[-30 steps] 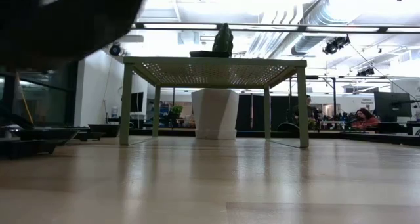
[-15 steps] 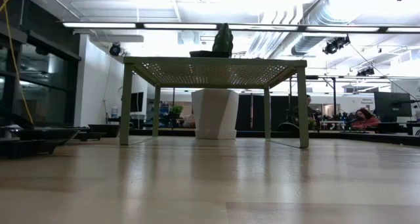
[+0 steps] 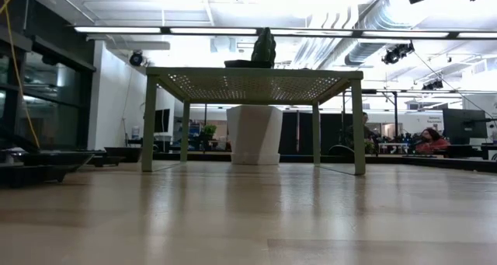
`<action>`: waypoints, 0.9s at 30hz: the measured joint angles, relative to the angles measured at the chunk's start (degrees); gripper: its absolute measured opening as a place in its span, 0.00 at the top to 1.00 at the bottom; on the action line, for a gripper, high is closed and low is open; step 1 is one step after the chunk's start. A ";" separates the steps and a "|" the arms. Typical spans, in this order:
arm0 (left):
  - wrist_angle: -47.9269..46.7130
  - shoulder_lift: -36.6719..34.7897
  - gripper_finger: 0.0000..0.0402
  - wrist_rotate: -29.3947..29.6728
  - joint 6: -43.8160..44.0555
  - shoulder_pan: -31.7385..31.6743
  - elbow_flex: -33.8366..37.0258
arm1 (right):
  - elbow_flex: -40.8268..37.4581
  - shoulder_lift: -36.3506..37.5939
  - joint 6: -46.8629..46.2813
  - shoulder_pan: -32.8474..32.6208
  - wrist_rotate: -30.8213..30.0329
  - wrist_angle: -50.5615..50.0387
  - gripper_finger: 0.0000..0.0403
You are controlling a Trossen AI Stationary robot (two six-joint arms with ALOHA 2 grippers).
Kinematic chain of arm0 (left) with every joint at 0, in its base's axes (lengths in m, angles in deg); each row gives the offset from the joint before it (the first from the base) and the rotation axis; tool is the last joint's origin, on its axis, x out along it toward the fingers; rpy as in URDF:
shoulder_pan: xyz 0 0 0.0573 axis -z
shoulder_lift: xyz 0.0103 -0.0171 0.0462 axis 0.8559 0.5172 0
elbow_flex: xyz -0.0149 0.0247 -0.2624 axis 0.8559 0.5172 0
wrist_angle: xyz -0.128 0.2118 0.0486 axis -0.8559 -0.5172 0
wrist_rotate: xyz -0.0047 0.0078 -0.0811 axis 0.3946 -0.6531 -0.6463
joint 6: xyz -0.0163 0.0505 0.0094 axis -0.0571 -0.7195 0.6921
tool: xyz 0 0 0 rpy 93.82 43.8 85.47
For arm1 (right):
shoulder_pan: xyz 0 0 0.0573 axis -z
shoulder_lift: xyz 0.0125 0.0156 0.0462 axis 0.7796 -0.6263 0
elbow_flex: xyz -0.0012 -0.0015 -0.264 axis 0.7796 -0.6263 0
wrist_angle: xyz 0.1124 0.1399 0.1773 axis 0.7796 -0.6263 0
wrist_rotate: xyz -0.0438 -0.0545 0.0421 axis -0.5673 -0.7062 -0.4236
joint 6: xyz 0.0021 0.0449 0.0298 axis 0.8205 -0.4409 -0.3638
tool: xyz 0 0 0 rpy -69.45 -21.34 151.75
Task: Pick & Place Mini shaped plates
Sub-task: Stack the leaf shaped plate on top of the leaf shaped plates on the shelf
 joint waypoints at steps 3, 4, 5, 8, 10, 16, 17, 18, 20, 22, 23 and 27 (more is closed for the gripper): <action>0.04 0.00 1.00 -2.69 0.01 -2.19 0.00 | 0.00 0.00 4.86 1.93 1.87 2.88 0.74; 0.11 0.00 1.00 -3.61 -0.13 -2.80 0.01 | 0.00 0.00 6.03 2.64 2.54 3.37 0.74; 0.50 0.00 1.00 -4.25 -0.80 -3.30 0.02 | 0.00 0.00 6.98 3.25 3.00 3.90 0.74; 2.95 0.00 1.00 -5.41 -4.32 -4.38 0.02 | 0.23 0.00 9.31 5.02 3.16 5.33 0.74; 4.25 0.00 1.00 -5.97 -6.61 -4.94 0.02 | 0.58 0.00 9.85 6.05 3.20 5.48 0.74; 5.91 0.00 1.00 -5.99 -10.06 -5.95 0.02 | 0.94 0.00 9.90 8.19 6.33 5.38 0.74; 5.93 0.00 1.00 -6.09 -10.06 -5.95 0.02 | 0.94 0.00 9.89 8.34 6.57 5.36 0.74; 5.93 0.00 1.00 -6.07 -10.05 -5.97 0.02 | 0.94 0.00 9.88 8.48 6.53 5.36 0.74; 5.91 0.00 1.00 -5.87 -10.08 -5.95 0.02 | 0.94 0.00 9.86 8.56 6.11 5.36 0.74; 5.91 0.00 1.00 -5.80 -10.14 -5.95 0.02 | 0.94 0.00 9.82 8.61 6.11 5.36 0.75; 5.91 0.00 1.00 -5.76 -10.32 -5.95 0.02 | 0.94 0.00 9.80 8.66 6.11 5.36 0.76; 5.89 0.00 1.00 -5.72 -10.49 -5.95 0.02 | 0.94 0.00 9.77 8.81 6.39 5.34 0.81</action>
